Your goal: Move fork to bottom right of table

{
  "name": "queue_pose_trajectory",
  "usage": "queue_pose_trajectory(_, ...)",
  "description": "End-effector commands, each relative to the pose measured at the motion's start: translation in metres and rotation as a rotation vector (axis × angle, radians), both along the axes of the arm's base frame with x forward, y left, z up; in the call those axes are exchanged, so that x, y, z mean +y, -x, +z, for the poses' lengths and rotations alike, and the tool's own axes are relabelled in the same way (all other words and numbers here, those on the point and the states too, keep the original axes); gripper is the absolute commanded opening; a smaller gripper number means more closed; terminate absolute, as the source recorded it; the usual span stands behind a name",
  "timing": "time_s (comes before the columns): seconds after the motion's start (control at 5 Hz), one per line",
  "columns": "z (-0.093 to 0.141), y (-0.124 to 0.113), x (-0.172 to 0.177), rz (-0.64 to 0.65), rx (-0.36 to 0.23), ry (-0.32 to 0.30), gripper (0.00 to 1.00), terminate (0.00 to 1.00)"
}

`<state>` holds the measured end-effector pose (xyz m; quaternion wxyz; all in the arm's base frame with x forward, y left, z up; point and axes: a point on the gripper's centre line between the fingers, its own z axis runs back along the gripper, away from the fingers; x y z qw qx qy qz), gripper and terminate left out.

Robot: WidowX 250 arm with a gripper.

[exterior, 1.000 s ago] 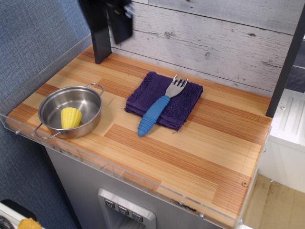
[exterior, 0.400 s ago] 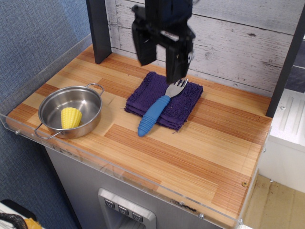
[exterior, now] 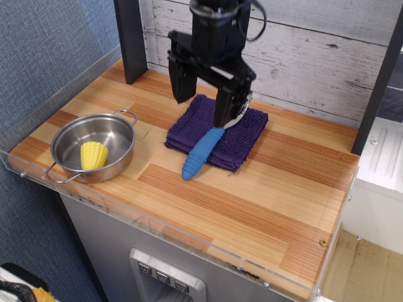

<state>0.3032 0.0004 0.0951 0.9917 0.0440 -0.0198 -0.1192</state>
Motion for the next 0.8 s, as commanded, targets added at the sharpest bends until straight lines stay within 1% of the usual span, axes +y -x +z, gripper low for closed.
queue_pose_trajectory(0.0,-0.030,-0.015,0.007,-0.060,-0.002,0.081,1.00,0.00)
queue_pose_trajectory(0.2,-0.041,-0.024,0.008,-0.118,-0.014,0.095,1.00,0.00)
queue_pose_trajectory(0.4,-0.045,-0.034,0.012,-0.174,-0.045,0.098,1.00,0.00)
queue_pose_trajectory(0.6,-0.045,-0.039,0.016,-0.177,-0.054,0.086,1.00,0.00)
